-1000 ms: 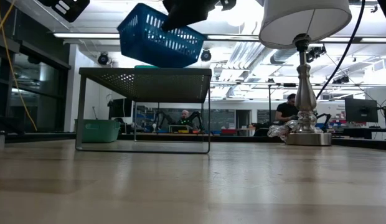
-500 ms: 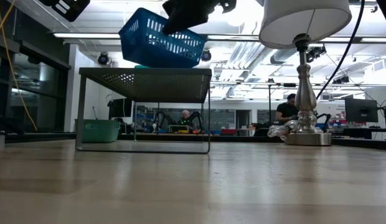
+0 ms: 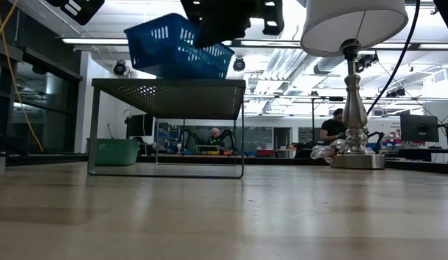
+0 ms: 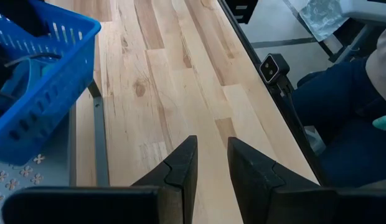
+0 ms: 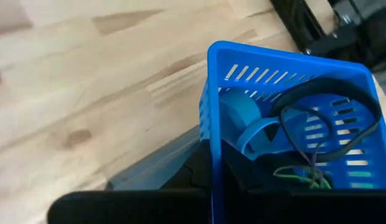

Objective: Pick & Place Office Desk Supplies
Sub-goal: Put the blue basket with rubberbands on the shelf

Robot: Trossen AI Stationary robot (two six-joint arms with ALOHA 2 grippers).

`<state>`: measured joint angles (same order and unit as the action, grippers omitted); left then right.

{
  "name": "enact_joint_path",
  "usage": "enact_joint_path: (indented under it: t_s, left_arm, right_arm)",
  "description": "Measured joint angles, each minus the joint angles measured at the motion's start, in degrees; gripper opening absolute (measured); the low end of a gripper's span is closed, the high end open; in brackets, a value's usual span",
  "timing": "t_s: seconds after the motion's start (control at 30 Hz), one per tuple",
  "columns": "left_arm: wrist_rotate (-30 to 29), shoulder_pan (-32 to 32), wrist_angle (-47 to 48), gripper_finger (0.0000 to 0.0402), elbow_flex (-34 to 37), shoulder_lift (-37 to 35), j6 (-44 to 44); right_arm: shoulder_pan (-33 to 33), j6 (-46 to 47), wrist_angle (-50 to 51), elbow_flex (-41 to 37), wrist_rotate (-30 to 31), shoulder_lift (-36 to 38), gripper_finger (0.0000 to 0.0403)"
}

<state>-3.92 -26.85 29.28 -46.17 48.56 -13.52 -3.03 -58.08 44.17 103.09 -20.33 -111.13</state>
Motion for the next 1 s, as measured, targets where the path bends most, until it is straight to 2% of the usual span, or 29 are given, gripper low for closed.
enact_joint_path:
  t_s: [0.53, 1.0]
  left_arm:
    - [0.0, 0.0, 0.0, 0.0083, 0.0, 0.0, 0.0]
    - [0.0, 0.0, 0.0, 0.0083, 0.0, 0.0, 0.0]
  right_arm:
    - [-5.9, -21.3, 10.0, 0.0, -12.2, 0.0, 0.0003]
    - [-8.9, -33.7, 14.1, 0.0, -16.1, 0.0, 0.0003]
